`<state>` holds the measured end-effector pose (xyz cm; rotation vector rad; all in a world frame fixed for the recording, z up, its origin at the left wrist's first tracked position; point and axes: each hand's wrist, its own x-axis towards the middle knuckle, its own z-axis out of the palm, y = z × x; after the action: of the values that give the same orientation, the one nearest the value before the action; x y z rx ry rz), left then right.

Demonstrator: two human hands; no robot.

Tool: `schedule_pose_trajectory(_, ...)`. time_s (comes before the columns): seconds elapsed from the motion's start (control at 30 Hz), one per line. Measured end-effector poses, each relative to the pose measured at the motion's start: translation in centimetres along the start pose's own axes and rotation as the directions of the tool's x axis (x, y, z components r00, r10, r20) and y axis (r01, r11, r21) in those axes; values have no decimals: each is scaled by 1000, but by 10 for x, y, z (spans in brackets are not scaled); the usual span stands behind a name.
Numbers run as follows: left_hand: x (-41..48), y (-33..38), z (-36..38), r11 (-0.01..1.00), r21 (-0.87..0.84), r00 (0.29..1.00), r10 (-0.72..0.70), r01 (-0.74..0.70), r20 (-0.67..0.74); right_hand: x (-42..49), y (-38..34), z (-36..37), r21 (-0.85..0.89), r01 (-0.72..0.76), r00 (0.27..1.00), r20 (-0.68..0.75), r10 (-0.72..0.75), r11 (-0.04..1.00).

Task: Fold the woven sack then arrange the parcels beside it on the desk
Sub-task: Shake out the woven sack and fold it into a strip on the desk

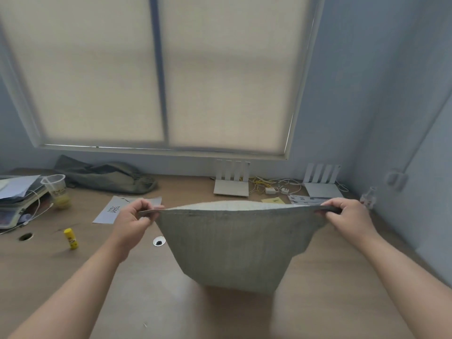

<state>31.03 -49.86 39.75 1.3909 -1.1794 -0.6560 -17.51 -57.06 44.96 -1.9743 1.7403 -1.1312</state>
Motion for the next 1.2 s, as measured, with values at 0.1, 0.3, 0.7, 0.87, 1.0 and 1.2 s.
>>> schedule_pose_trajectory(0.1, 3, -6, -1, 998, 41, 999, -37, 38, -24, 5, -4, -2, -56, -29, 998, 46, 32, 998)
schedule_pose_trajectory(0.3, 36, 77, -6, 979, -117, 965, 137, -167, -225, 48, -60, -45, 225, 102, 972, -229, -49, 969)
schedule_pose_trajectory(0.7, 33, 44, -2, 1000, -21, 983, -7, 3, -183, 6, -32, 0, 634, -321, 942, 140, 304, 703)
schedule_pose_trajectory(0.87, 54, 110, -12, 990, -122, 973, 38, -67, -229, 50, -91, -51, 676, -104, 990, 3, 139, 729)
schedule_pose_trajectory(1.0, 58, 125, -7, 960, -233, 964, 95, -155, -247, 56, -99, -59, 754, 26, 991, -108, 84, 657)
schedule_pose_trajectory(1.2, 14, 50, 21, 951, -177, 967, -243, 252, 71, 3, -36, 16, 674, -378, 926, 287, 247, 635)
